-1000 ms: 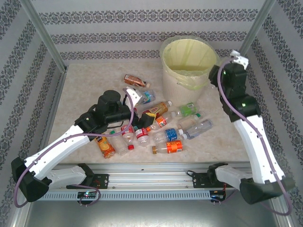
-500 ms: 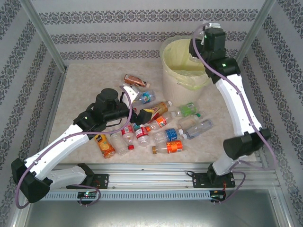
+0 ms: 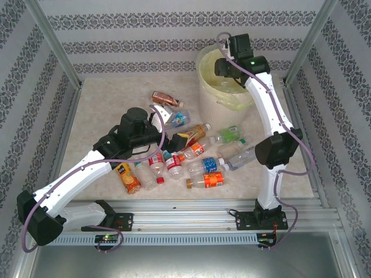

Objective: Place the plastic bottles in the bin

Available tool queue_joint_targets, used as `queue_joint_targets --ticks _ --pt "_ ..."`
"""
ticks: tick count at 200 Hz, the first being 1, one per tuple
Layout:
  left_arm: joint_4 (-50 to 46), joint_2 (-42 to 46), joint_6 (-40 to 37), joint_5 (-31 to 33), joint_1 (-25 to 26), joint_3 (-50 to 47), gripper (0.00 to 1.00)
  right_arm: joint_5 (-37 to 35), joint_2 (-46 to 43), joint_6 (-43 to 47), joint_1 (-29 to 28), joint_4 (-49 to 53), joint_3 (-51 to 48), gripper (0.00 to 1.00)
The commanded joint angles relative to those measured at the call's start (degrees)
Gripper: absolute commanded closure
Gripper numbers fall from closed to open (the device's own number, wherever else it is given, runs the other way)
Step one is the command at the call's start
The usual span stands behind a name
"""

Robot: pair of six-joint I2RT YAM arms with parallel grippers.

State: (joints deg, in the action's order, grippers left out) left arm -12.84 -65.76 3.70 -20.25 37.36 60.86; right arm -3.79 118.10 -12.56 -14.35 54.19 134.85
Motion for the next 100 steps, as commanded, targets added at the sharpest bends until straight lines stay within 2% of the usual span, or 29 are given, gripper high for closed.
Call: queue_joint_targets --ticks 1,28,56,100 --pt "-0.18 0.1 -0.74 0.34 -0.74 1.21 0.0 2.47 4.1 -1.25 0.94 7.54 5.63 0.51" --pt "-0.54 -0.27 -1.05 0.3 -0.77 1.45 0.0 3.44 8.6 -1.5 1.5 11.9 10.61 0.51" --pt "-0.85 -0.49 -1.24 0.36 -0.77 1.49 0.0 5.81 10.96 -2.3 2.61 13.58 11.13 0.51" --pt "-1.0 -1.17 -0.86 -0.49 -0.8 1.73 0.0 5.14 13.37 -2.12 3.1 16.28 11.4 0.49"
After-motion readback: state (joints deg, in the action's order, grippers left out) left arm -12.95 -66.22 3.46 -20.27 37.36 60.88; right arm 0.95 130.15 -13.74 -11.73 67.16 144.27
